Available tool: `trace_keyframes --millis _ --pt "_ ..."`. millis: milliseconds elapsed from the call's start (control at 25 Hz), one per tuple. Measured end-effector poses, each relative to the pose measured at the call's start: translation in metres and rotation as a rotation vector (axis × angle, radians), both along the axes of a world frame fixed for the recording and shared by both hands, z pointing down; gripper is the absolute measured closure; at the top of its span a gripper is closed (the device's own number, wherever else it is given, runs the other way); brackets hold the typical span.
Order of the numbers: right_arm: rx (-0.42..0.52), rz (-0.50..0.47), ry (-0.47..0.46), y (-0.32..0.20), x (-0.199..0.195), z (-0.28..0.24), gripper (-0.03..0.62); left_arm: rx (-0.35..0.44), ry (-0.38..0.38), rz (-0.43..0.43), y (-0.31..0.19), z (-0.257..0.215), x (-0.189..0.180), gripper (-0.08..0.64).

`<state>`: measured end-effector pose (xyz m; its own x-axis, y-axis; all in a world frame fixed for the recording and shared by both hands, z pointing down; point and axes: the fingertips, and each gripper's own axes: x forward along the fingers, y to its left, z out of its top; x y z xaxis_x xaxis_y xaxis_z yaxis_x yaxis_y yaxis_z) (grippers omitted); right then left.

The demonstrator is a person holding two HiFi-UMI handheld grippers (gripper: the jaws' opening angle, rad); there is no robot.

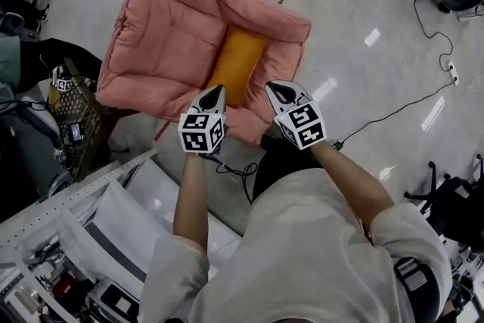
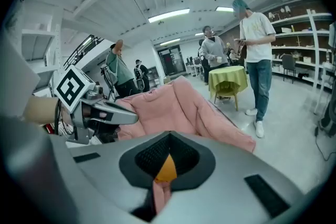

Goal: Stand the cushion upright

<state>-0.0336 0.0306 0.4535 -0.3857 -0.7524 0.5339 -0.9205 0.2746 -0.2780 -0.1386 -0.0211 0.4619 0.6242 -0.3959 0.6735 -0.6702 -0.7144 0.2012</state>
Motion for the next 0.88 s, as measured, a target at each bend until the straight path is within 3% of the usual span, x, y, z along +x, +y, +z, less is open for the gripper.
trace_keyframes --millis 440,880 --pt "-0.179 0.099 -0.141 -0.061 0.036 0.145 0.584 -0.234 -0.120 0.078 -0.074 0.106 0.022 0.549" --pt "-0.272 0.153 -0.260 -0.075 0.041 0.253 0.584 -0.282 -0.260 0.155 -0.104 0.203 0.028 0.549"
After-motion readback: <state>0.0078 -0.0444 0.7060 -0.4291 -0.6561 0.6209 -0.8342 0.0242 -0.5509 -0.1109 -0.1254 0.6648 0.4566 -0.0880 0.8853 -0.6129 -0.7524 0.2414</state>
